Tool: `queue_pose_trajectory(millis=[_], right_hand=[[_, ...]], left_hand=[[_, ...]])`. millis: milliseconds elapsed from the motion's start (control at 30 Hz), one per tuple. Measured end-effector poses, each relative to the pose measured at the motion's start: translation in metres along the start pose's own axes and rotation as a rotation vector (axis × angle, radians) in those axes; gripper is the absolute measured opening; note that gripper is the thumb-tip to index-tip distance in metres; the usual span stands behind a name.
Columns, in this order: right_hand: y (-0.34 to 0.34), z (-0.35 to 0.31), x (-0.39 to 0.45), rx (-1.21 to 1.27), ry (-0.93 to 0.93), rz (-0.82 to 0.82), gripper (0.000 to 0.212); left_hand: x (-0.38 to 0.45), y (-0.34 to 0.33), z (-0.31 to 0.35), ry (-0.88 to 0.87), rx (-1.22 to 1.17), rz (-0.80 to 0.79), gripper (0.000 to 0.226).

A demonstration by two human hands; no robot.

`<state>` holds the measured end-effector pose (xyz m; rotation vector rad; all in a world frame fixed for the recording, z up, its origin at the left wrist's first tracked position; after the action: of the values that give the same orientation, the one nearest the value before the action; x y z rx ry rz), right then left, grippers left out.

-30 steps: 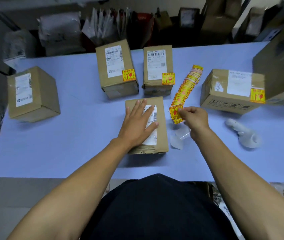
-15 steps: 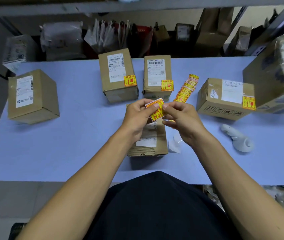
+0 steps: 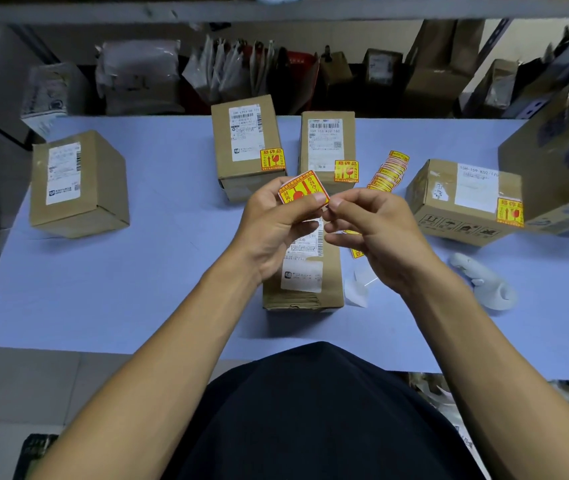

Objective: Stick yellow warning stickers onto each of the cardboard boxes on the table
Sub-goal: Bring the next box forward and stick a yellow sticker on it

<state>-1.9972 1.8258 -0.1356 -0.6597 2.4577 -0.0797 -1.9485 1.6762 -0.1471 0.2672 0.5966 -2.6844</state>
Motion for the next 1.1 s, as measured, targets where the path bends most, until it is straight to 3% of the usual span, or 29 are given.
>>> queue_pose_trajectory(millis=[267, 1100], right_hand=[[0.000, -0.011, -0.005, 0.033, 0.021, -0.105, 0.017], [-0.010, -0.013, -0.011, -0.012, 0.147, 0.010, 0.015]], left_hand=[[-0.002, -0.002, 0.019, -0.023, 0.011, -0.074, 0.023], [-0.008, -0.010, 0.020, -0.318, 0.217, 0.026, 0.023]])
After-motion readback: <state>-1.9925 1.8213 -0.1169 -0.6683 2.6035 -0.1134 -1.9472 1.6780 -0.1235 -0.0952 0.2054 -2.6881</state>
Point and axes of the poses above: each hand's wrist, its own x-axis towards the middle knuckle, its own y-axis out of the back of the hand, z = x × y, the point moved 1 cm from there along x, towards the middle knuckle, and after that the axes turned 10 degrees about -y, right-handed, at the moved point
